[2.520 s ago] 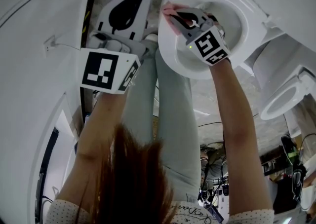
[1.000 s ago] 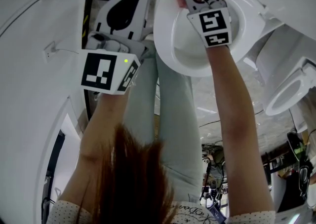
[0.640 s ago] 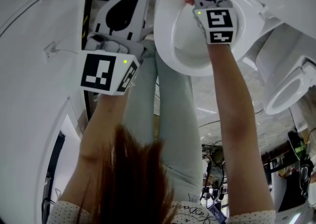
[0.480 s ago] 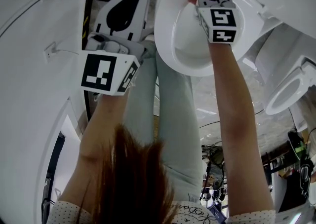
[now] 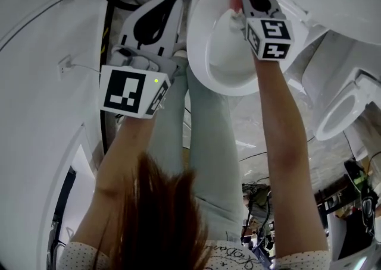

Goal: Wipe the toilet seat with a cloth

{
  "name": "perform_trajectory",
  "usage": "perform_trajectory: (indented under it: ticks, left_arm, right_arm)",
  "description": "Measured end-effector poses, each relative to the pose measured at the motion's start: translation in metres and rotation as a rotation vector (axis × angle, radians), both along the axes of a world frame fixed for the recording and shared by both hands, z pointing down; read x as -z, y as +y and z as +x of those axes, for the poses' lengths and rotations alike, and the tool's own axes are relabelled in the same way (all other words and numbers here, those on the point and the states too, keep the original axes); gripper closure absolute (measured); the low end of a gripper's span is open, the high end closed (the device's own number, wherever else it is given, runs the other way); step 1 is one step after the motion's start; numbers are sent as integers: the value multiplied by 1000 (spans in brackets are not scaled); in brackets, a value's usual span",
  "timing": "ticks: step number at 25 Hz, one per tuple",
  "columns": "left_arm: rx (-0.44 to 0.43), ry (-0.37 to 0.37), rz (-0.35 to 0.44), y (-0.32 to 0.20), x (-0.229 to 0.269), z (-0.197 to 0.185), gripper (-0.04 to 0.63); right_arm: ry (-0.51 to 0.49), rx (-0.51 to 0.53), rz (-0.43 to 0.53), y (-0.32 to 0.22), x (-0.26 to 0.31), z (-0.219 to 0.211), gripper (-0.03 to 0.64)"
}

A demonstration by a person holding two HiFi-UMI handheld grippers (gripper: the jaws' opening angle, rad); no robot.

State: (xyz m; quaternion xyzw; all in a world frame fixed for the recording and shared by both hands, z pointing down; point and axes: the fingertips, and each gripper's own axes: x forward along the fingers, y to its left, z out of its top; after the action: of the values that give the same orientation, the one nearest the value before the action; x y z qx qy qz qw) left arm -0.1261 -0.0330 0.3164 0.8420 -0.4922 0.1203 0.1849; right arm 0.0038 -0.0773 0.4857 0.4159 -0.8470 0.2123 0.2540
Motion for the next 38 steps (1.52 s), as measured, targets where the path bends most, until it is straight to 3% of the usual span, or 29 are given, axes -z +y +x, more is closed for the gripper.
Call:
perform_trajectory:
  ticks: [9,13,20,27,38]
  left_arm:
    - [-35,-17,98,-6,79,10,591]
    - [-57,-16,108,-3,124,13,591]
    - [-82,-32,153,5,198,16,591]
    - [-75,-38,214,7,276,19,591]
    - [-74,-47,331,22,389,27,591]
  right_arm:
    - [-120,-96,114,14,124,20,586]
    - [-139,-81,138,32,187,14,586]
    - [-97,-26,307,46,319,7,586]
    - [-228,-87,459,52,450,11,586]
    - [-249,-77,551,79,560,24,586]
